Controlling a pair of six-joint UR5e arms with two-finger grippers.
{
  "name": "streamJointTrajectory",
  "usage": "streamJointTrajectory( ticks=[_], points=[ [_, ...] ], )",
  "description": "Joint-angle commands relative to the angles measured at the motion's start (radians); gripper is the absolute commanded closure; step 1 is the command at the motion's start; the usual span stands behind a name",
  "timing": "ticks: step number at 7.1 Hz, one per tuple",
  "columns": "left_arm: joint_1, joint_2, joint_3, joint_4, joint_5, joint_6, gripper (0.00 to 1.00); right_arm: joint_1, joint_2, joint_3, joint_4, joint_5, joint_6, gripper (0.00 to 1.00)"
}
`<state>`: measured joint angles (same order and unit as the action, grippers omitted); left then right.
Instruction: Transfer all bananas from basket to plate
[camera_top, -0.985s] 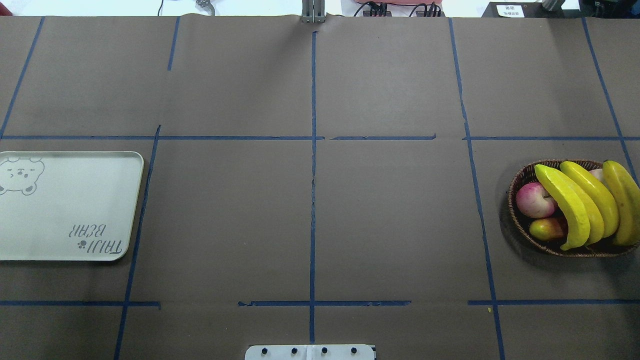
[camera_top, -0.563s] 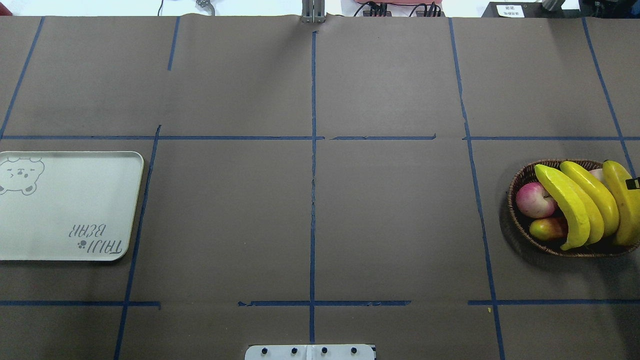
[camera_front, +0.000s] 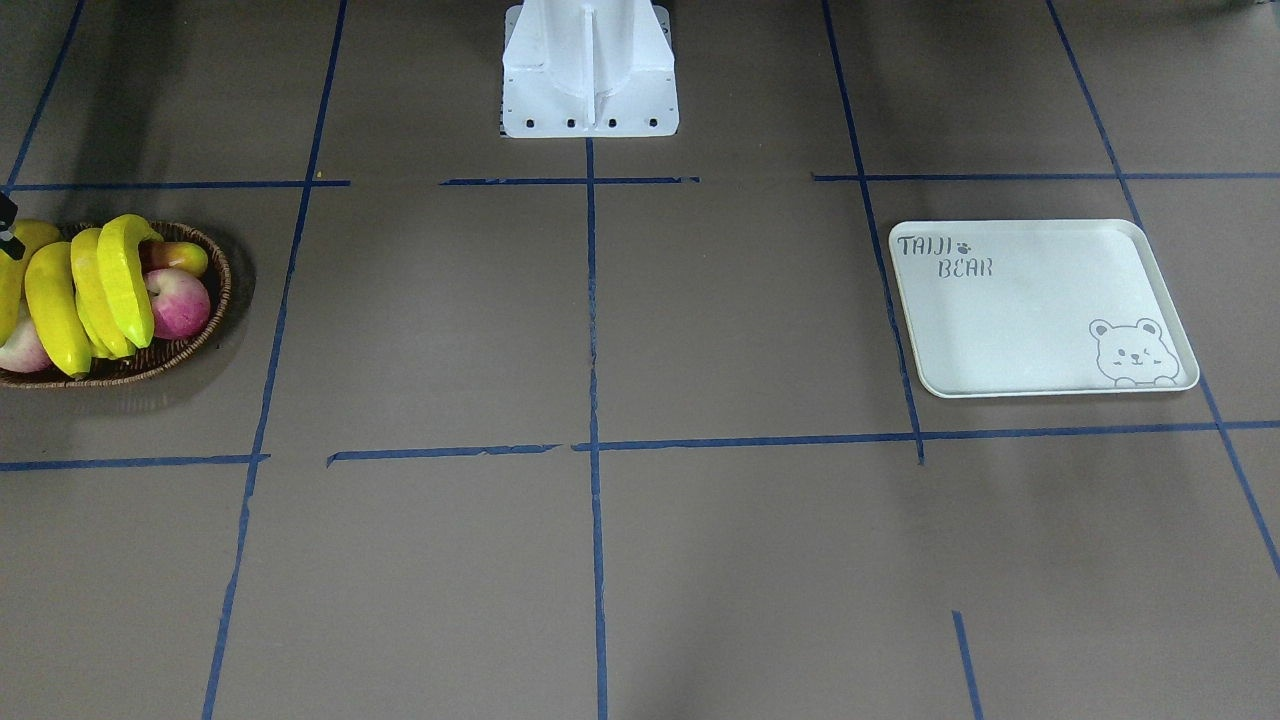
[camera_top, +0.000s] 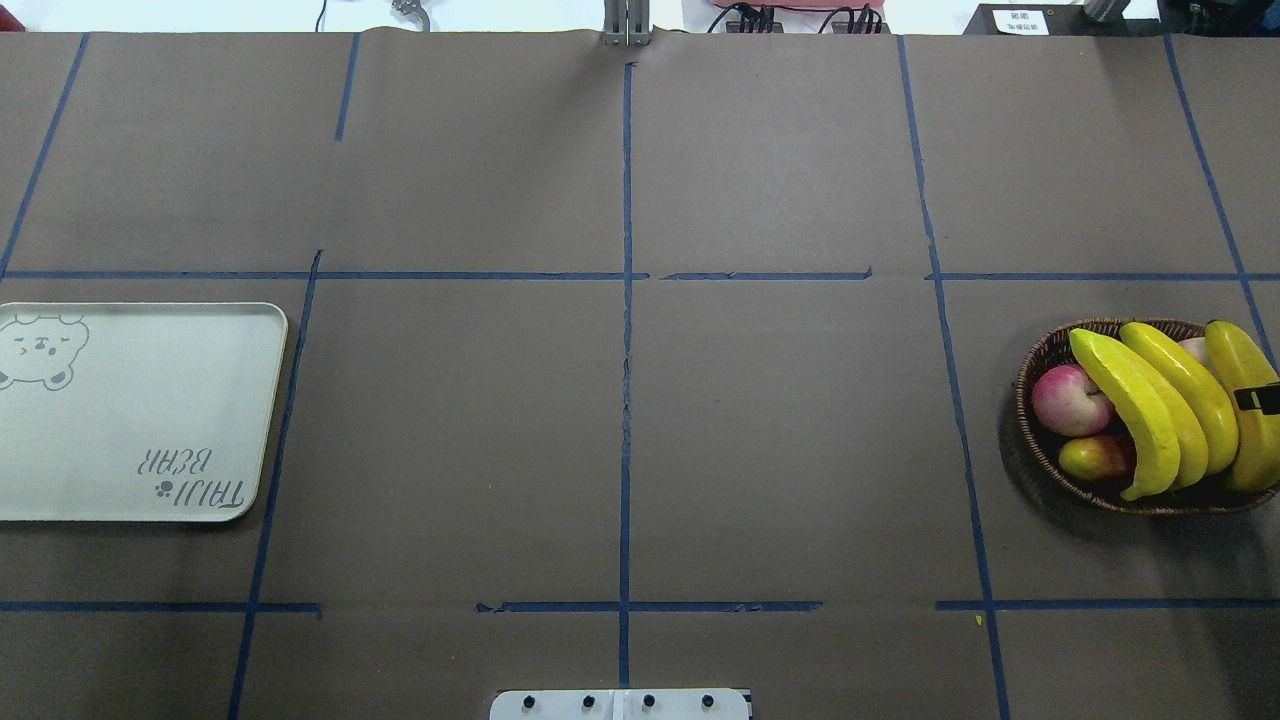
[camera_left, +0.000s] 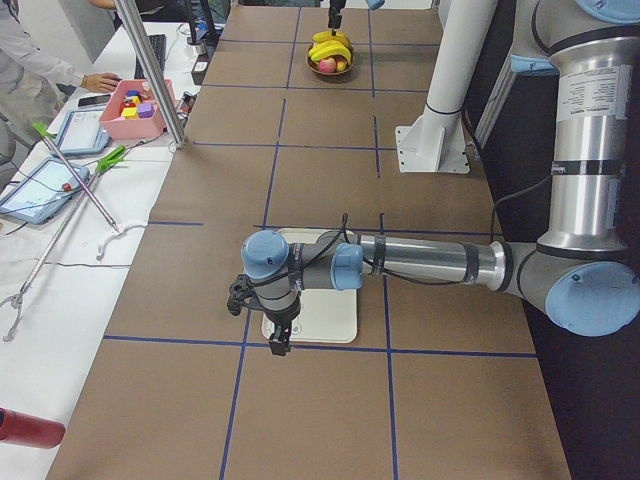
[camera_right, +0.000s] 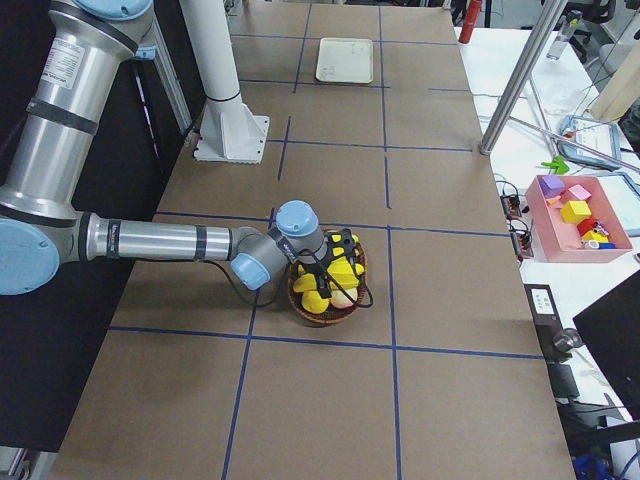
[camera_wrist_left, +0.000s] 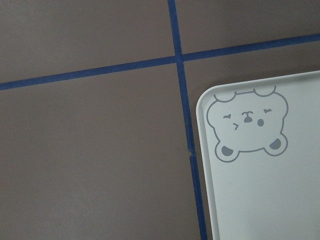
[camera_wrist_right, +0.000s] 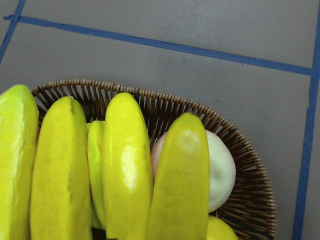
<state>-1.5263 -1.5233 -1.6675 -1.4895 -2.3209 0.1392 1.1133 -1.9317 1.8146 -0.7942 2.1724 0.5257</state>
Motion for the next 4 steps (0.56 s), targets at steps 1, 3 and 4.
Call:
streamJointTrajectory(
  ticks=[1,3,4],
  points=[
    [0.000,0.000,0.000,0.000,0.000,0.000,0.00,-0.055,-0.022,0.000,0.001,-0.046,-0.012,0.16],
    [0.000,0.000,0.002,0.000,0.000,-0.001,0.00,-0.062,-0.041,0.000,0.000,-0.046,-0.015,0.46],
    [0.000,0.000,0.002,0.000,0.000,-0.001,0.00,-0.061,-0.043,0.005,0.001,-0.045,-0.013,0.77]
  ],
)
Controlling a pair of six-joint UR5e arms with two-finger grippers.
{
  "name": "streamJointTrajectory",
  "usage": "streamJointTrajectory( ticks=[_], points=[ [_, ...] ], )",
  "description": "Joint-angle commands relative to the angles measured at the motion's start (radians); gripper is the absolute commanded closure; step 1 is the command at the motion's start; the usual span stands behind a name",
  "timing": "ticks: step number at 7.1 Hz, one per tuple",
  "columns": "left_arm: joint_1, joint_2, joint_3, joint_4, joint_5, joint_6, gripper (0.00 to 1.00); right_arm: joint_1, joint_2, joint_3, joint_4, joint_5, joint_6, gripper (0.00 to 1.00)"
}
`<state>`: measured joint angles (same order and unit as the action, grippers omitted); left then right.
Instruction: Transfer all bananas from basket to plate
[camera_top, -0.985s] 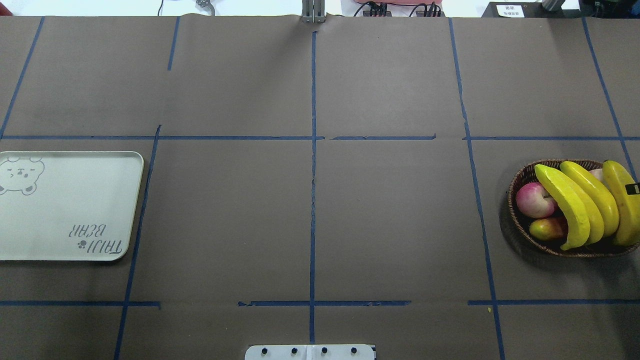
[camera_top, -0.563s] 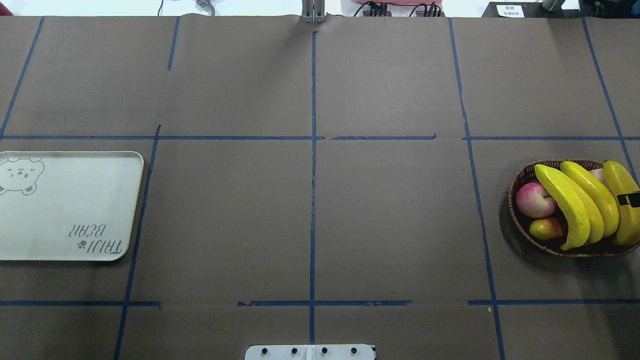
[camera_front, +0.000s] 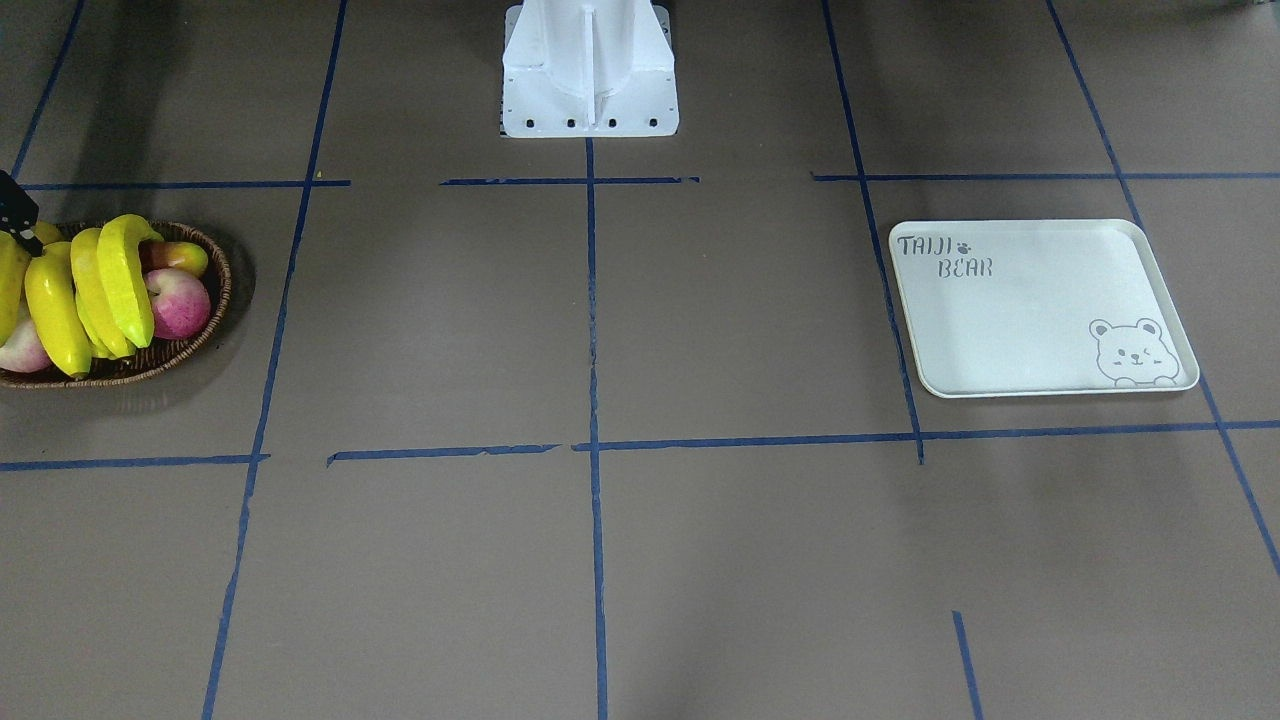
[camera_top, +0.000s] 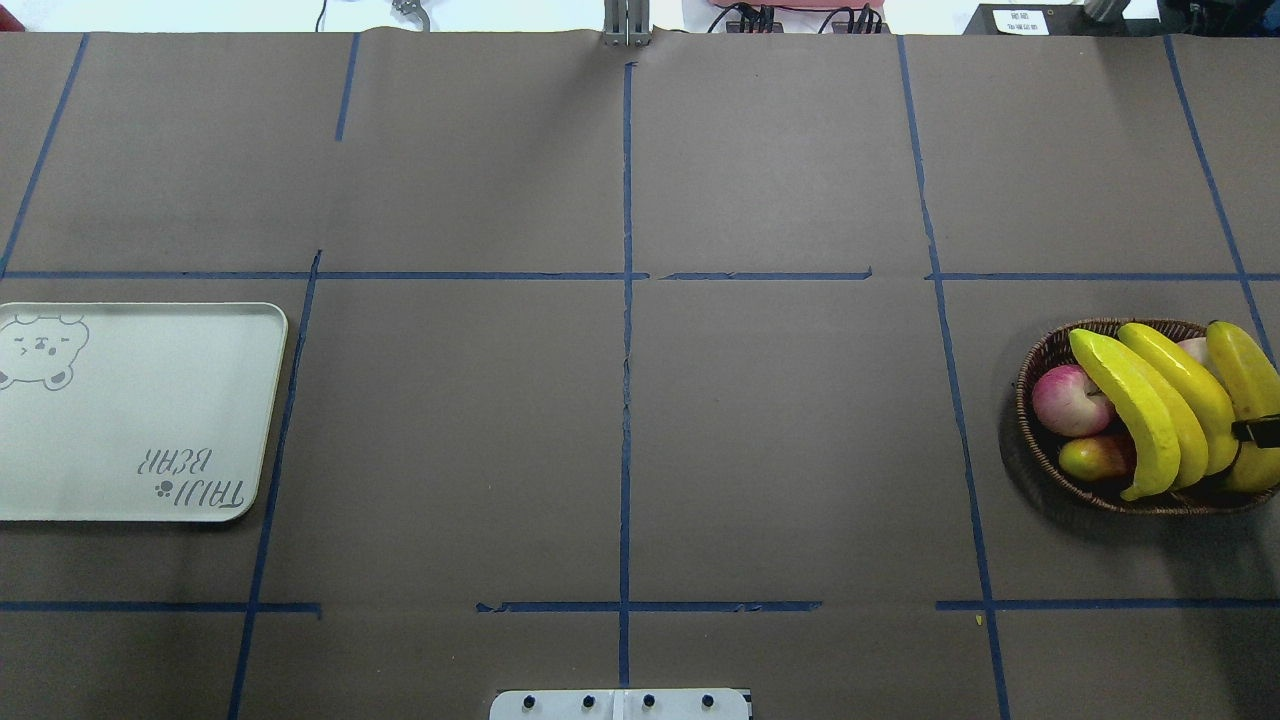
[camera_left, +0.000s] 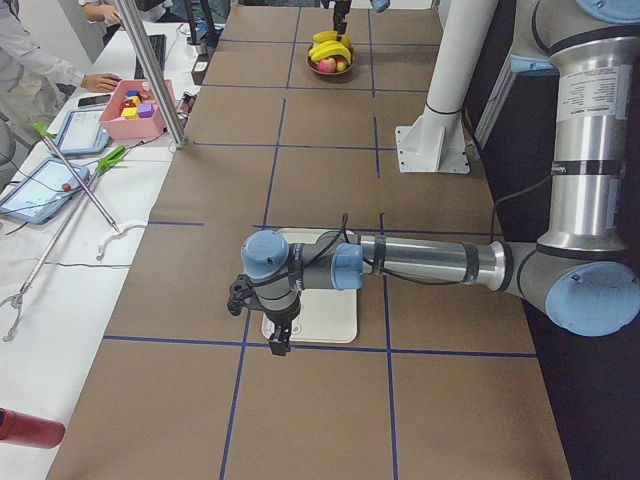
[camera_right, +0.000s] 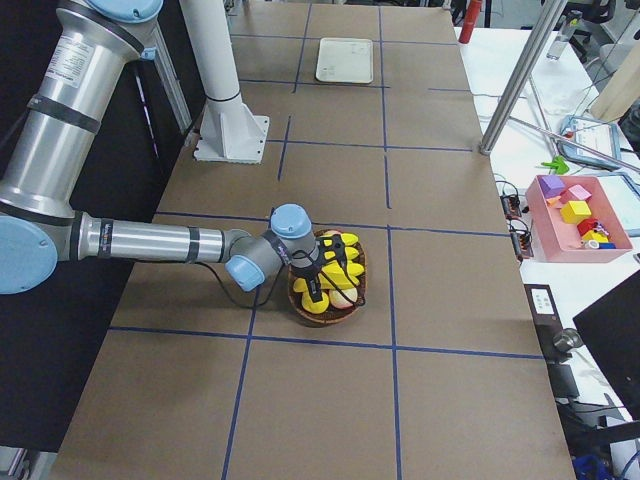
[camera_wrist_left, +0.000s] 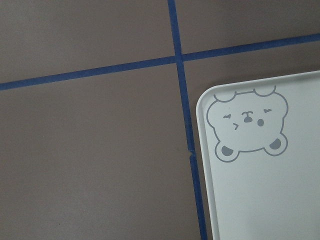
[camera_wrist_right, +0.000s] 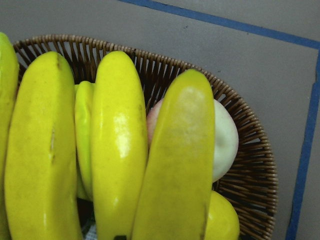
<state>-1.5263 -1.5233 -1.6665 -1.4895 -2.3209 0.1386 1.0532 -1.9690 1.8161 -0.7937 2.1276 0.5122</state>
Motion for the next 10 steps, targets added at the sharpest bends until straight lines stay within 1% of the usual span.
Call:
streamJointTrajectory(
  ticks=[1,2,4,7,8,9,10],
  points=[
    [0.000,0.000,-0.001,0.000,0.000,0.001,0.00,0.001,-0.005,0.008,0.001,0.002,0.000,0.95],
    [0.000,0.000,-0.001,0.000,0.000,-0.001,0.00,0.002,-0.007,0.008,0.001,0.008,-0.001,1.00],
    [0.000,-0.002,-0.009,-0.002,0.000,0.001,0.00,0.016,-0.020,0.029,-0.001,0.037,-0.006,1.00],
    [0.012,-0.011,-0.032,0.000,0.009,-0.003,0.00,0.160,-0.005,0.032,-0.012,0.165,-0.008,1.00],
    [0.012,-0.015,-0.088,0.000,0.008,-0.005,0.00,0.209,0.001,0.037,-0.012,0.226,-0.008,1.00],
    [0.012,-0.017,-0.164,-0.011,-0.001,-0.001,0.00,0.240,0.024,0.054,-0.012,0.277,-0.006,1.00],
    [0.014,-0.031,-0.195,-0.108,0.005,-0.004,0.00,0.251,0.050,0.072,-0.010,0.288,-0.003,1.00]
  ],
)
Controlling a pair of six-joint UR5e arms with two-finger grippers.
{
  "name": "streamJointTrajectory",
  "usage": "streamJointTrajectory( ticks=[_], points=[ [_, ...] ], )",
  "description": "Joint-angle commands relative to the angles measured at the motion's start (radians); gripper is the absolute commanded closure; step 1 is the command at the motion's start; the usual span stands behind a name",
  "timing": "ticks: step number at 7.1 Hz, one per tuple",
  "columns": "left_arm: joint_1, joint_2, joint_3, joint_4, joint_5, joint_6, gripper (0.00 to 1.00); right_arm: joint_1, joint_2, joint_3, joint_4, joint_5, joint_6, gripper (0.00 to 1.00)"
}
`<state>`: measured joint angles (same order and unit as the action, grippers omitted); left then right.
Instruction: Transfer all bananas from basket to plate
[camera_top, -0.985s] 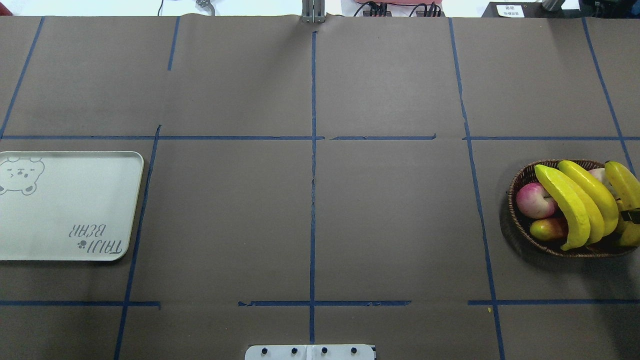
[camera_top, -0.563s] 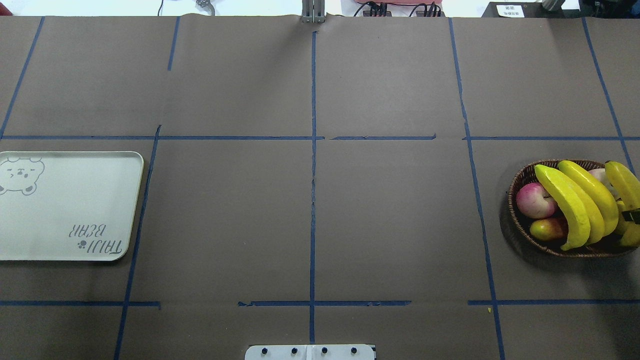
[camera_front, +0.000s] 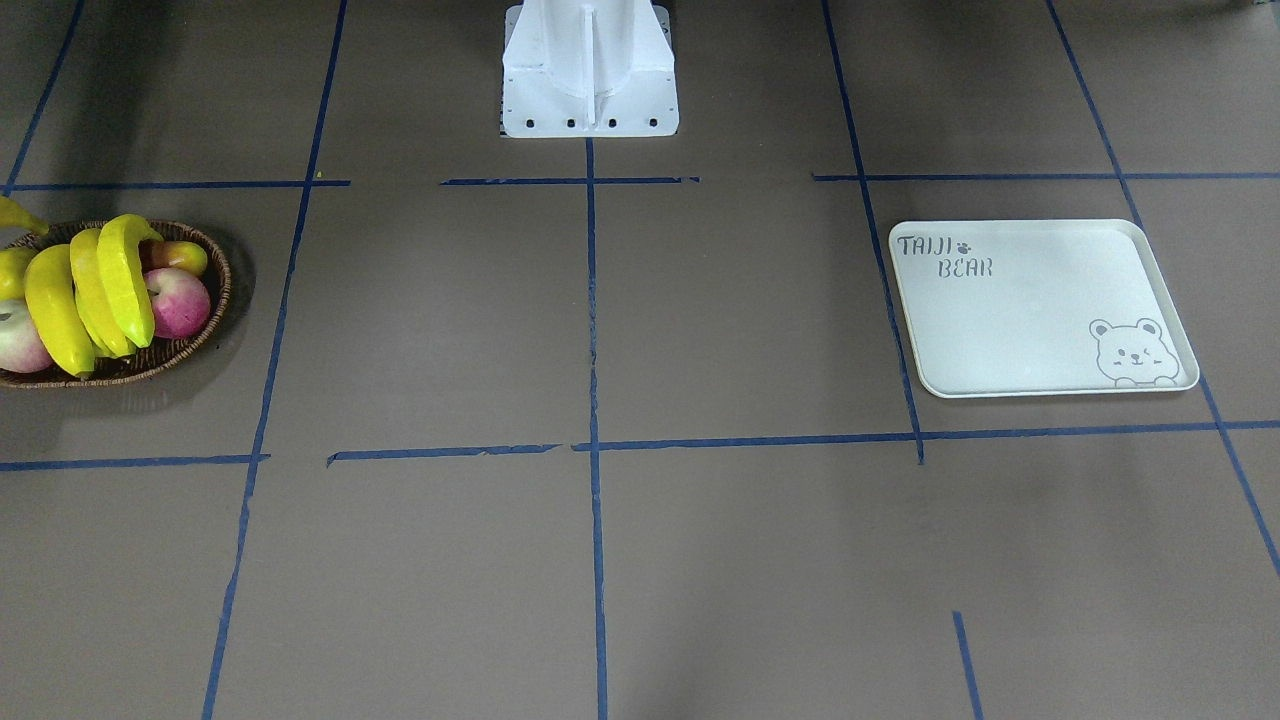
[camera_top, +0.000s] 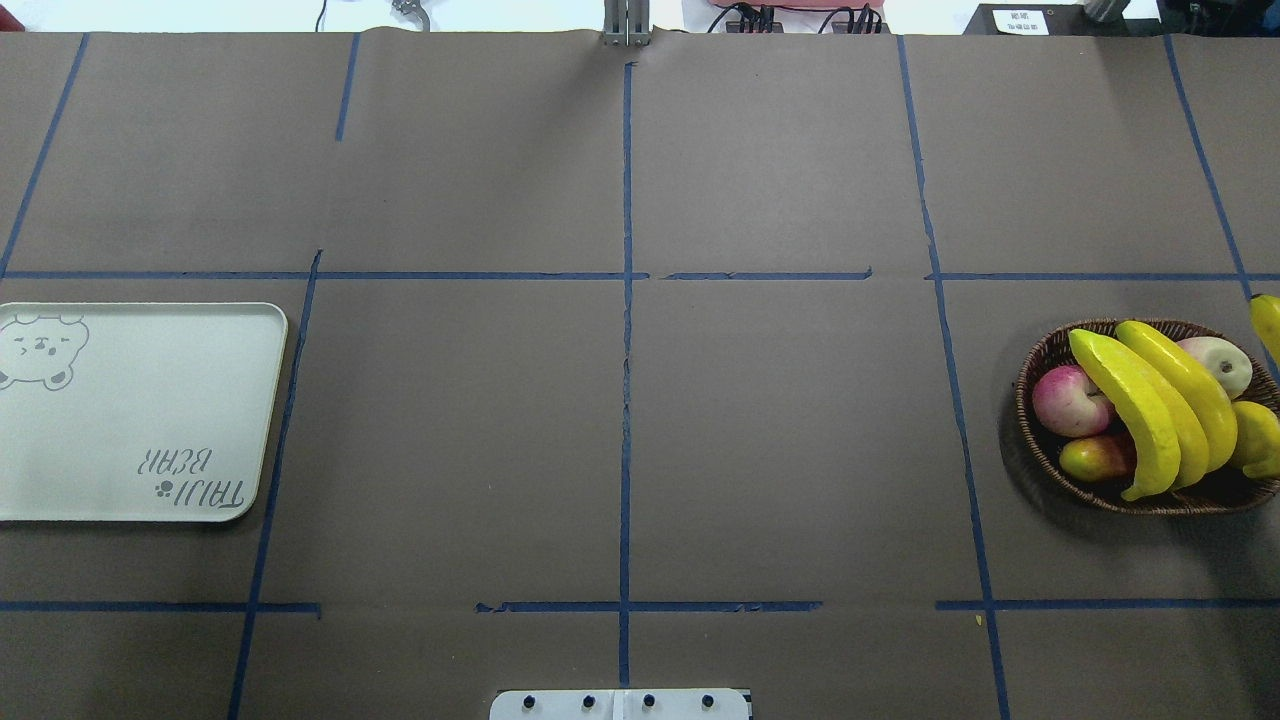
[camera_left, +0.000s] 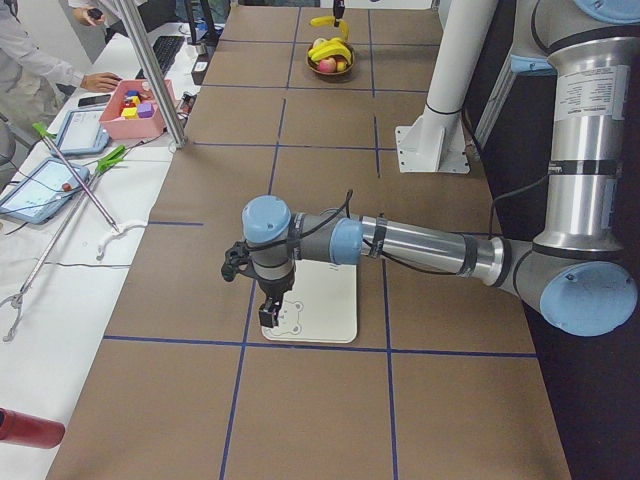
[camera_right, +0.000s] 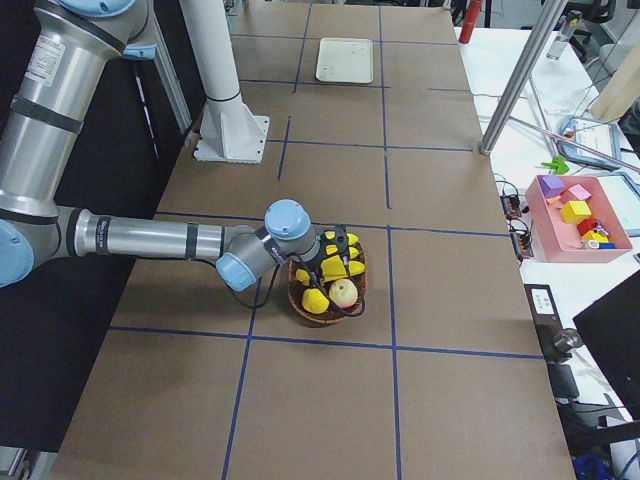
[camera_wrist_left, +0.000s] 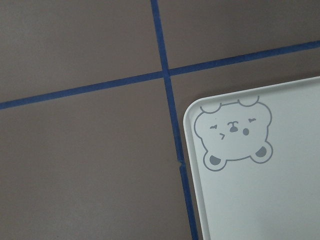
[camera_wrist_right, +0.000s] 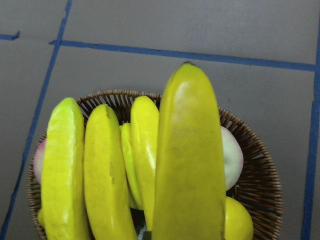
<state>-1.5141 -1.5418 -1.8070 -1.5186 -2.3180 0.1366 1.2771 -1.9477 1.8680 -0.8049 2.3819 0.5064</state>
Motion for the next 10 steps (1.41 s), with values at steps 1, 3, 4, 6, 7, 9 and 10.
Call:
streamJointTrajectory(
  ticks=[1,3,4,6,7,9,10],
  points=[
    [0.002,-0.030,-0.055,-0.133,-0.009,-0.002,0.00,0.027,0.071,0.025,0.007,0.043,0.011,0.98],
    [0.064,-0.043,-0.078,-0.179,-0.155,-0.212,0.00,0.025,0.131,0.014,0.013,0.075,0.059,0.98],
    [0.080,-0.046,-0.087,-0.280,-0.208,-0.347,0.00,0.013,0.191,0.014,0.013,0.092,0.110,0.99],
    [0.177,-0.046,-0.091,-0.491,-0.236,-0.527,0.00,-0.074,0.265,0.020,0.071,0.086,0.315,0.99],
    [0.249,-0.067,-0.095,-0.535,-0.236,-0.669,0.00,-0.111,0.344,0.022,0.099,0.071,0.443,0.99],
    [0.302,-0.156,-0.095,-0.685,-0.236,-1.079,0.00,-0.195,0.395,0.046,0.112,0.004,0.572,0.99],
    [0.360,-0.199,-0.095,-0.742,-0.232,-1.206,0.00,-0.250,0.397,0.054,0.118,-0.051,0.590,0.99]
  ],
)
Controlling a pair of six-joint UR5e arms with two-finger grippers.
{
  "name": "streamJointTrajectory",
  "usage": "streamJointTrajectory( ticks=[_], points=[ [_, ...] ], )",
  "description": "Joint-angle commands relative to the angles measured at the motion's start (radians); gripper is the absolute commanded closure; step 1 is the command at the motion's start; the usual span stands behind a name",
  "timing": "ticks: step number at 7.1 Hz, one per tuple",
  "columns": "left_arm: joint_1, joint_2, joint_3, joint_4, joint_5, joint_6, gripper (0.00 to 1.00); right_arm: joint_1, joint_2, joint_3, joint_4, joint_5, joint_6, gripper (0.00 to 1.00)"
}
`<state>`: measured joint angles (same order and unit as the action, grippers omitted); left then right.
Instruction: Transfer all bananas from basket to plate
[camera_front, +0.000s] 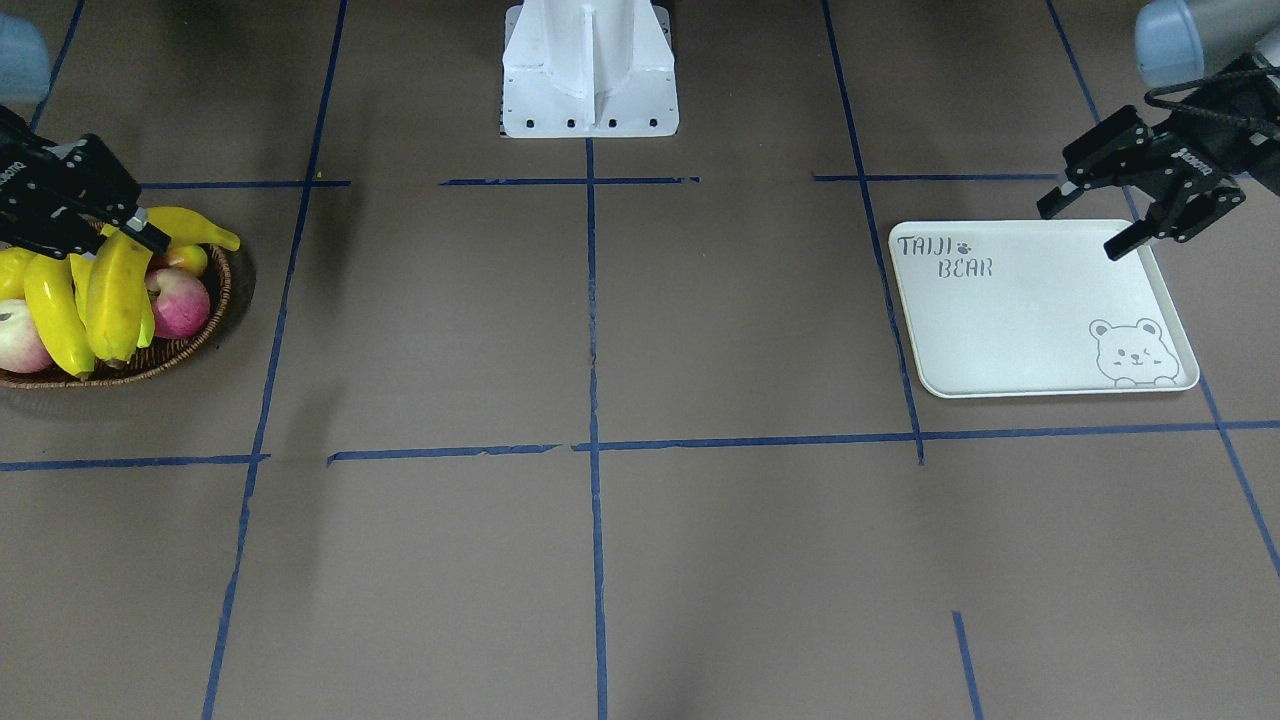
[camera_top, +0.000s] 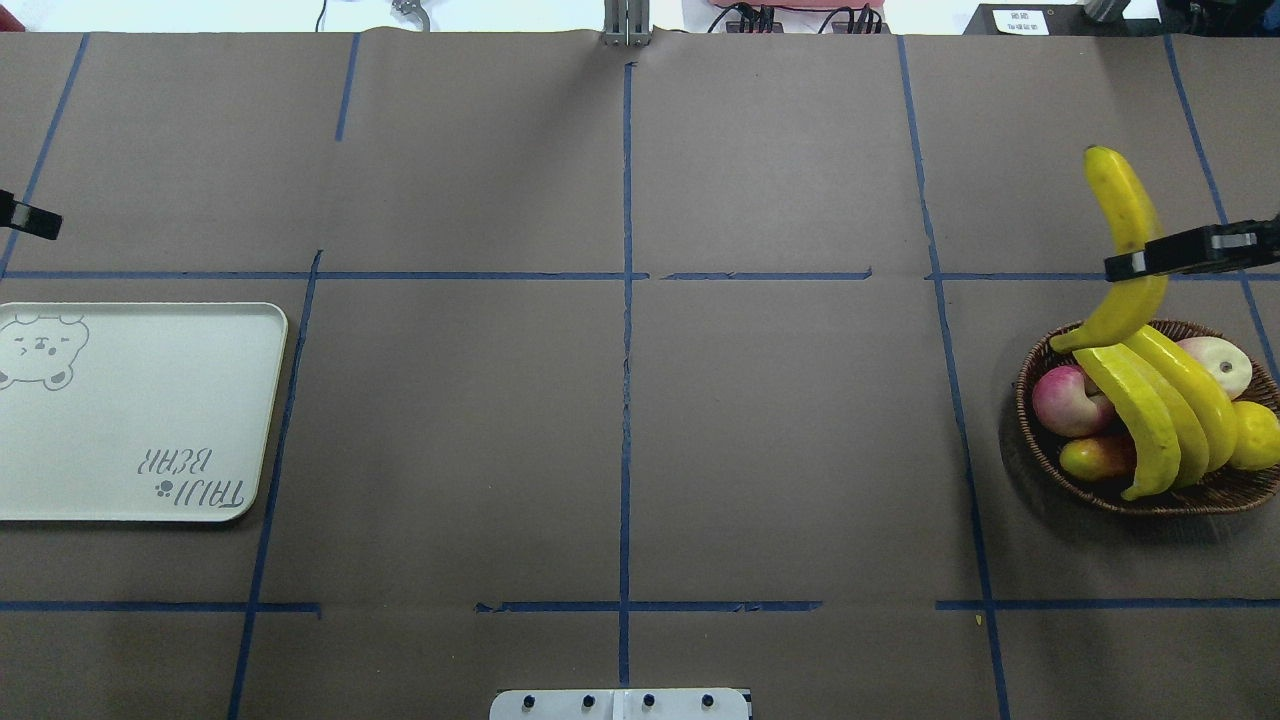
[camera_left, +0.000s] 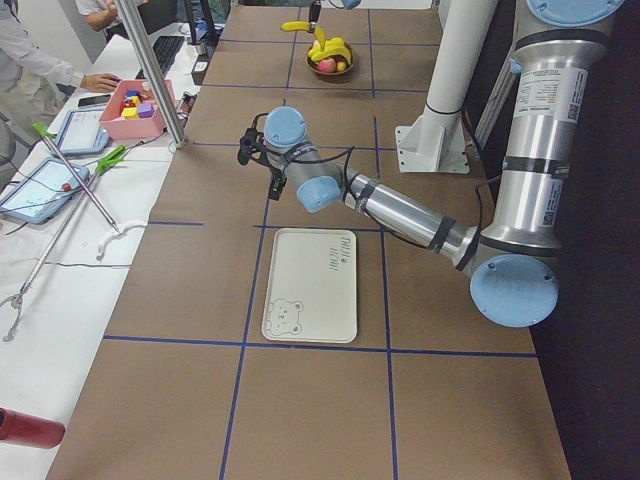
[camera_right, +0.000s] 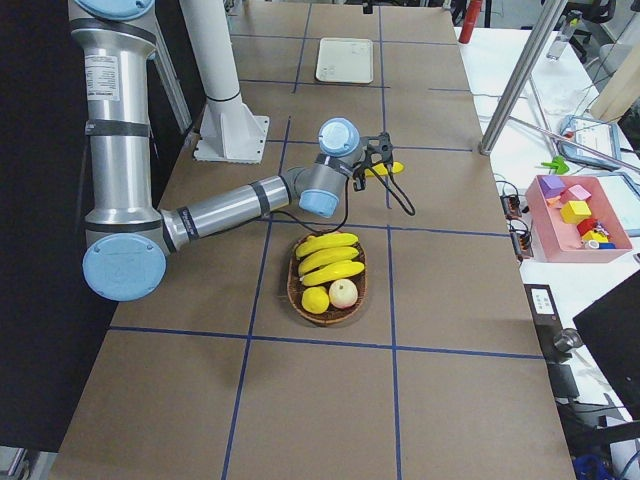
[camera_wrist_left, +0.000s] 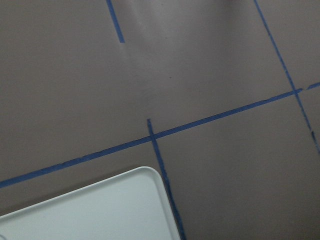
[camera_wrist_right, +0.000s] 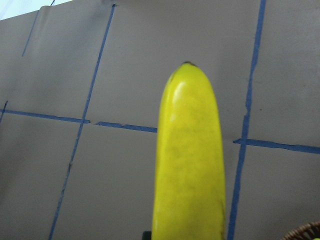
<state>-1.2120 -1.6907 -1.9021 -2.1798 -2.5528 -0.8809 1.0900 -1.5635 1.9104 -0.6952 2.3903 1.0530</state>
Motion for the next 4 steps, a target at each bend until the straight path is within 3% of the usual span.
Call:
streamJointTrajectory(
  ticks=[1,2,3,4],
  points=[
    [0.116,-0.105,0.004,-0.084,0.006,-0.264,0.00,-0.102,0.052,0.013,0.008,-0.104,0.089,0.99],
    [0.167,-0.191,0.026,-0.084,0.008,-0.282,0.00,-0.152,0.115,0.013,0.006,-0.141,0.170,0.99],
    [0.189,-0.228,0.040,-0.083,0.025,-0.302,0.00,-0.239,0.170,0.021,0.005,-0.257,0.244,0.99],
    [0.225,-0.253,0.038,-0.083,0.102,-0.350,0.00,-0.337,0.201,0.036,-0.003,-0.378,0.265,0.99]
  ],
)
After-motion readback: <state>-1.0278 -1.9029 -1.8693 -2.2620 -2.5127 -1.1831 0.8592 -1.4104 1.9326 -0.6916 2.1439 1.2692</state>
